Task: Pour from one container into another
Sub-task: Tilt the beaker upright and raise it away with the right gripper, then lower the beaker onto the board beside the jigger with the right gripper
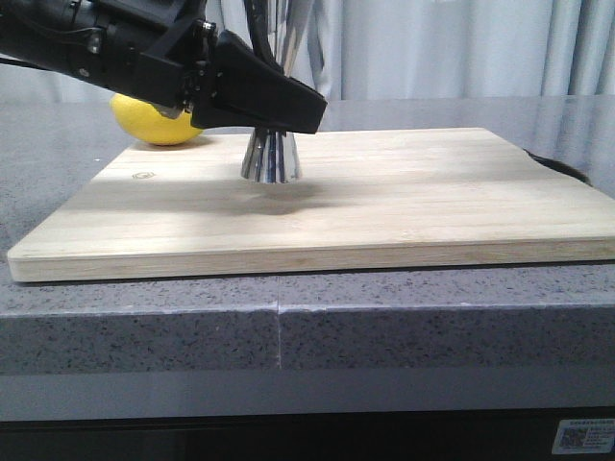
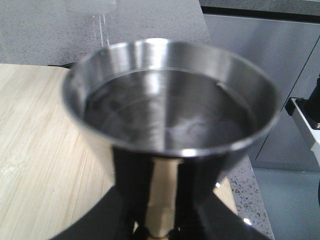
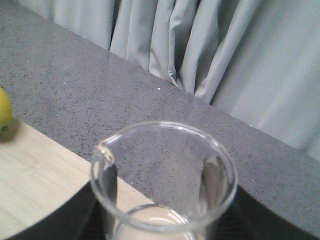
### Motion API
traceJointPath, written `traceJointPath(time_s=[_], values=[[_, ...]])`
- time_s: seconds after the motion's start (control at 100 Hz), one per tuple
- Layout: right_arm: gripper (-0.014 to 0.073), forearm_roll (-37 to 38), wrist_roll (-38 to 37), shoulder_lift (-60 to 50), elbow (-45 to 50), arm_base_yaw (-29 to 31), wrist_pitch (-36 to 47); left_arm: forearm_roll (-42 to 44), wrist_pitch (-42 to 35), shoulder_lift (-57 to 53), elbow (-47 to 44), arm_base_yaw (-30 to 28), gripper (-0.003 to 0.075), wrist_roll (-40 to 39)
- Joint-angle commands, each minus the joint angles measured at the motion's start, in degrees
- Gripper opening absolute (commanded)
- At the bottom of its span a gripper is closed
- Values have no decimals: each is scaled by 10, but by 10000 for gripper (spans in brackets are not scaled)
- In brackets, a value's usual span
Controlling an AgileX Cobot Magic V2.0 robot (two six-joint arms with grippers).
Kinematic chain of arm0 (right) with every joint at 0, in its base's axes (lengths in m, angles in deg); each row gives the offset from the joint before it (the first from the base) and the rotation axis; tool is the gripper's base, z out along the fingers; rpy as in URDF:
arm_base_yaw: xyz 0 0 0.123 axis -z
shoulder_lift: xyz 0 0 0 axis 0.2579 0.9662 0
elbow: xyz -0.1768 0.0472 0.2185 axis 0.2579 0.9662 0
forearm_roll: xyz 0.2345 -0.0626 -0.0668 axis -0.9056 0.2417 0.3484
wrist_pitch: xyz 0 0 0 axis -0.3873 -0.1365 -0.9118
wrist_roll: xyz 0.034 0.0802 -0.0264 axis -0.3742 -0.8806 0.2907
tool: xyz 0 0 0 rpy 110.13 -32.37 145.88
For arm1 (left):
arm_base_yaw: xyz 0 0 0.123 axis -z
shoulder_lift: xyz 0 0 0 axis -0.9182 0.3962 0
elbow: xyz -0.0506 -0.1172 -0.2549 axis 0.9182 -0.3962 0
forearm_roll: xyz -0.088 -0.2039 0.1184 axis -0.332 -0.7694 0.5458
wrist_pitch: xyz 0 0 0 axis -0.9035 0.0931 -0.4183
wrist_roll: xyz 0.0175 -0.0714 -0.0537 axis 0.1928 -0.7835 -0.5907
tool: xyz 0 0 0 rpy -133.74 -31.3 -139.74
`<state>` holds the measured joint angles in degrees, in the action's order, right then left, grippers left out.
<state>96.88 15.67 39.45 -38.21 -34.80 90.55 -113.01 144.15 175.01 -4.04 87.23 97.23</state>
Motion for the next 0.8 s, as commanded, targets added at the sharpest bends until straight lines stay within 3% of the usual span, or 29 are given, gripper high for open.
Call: traceJointPath(time_s=[0.0,0.31,0.79], values=[[184,-5,0,-16,11,11,100,-44,61,-32,14,7,18,-3],[184,-21,-21,-16,110,58,244,-44,61,-32,14,7,18,-3],[183,-23,-82,80,128,67,340,-45,61,-32,14,7,10,-3]])
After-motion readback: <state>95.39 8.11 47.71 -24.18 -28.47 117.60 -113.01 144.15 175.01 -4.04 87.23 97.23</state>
